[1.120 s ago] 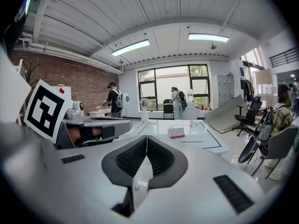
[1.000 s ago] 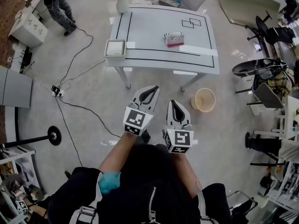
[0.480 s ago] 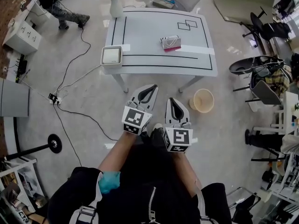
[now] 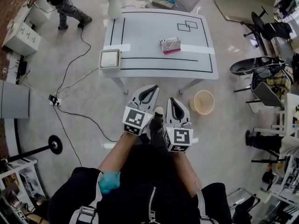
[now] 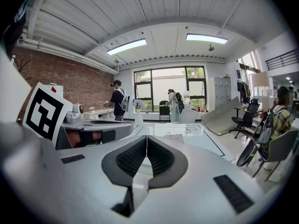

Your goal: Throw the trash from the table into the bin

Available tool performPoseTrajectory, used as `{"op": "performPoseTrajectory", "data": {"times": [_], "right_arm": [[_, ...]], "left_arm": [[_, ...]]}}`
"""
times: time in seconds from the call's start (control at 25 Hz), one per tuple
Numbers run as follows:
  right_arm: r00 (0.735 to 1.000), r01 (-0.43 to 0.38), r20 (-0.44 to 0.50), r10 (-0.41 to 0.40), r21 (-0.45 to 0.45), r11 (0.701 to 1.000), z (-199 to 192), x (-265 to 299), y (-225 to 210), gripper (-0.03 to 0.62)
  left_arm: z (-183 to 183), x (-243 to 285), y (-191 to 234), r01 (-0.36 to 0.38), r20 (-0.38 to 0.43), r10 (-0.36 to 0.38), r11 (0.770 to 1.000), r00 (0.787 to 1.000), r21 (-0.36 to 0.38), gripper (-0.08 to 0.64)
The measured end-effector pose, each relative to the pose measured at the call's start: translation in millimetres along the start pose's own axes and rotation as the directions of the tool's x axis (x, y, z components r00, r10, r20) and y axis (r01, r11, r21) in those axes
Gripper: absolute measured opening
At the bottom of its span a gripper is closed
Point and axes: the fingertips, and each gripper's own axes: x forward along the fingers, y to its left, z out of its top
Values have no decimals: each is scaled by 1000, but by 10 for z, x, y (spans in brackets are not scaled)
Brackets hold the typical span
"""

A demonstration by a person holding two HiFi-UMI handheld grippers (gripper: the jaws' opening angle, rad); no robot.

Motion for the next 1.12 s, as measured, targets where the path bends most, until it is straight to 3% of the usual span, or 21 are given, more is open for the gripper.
{"op": "performPoseTrajectory", "data": {"times": [0.52,1.12], "right_arm": [[998,-53,-15,54,16,998,163,655,-419,11],[987,-159,1,159,29,987,494,1360,-1030,11]], "left_arm": [[104,707,289,-21,-30,22,1000,999,16,8],[414,1515,577,-115,-51,117,992,992,51,8]]}}
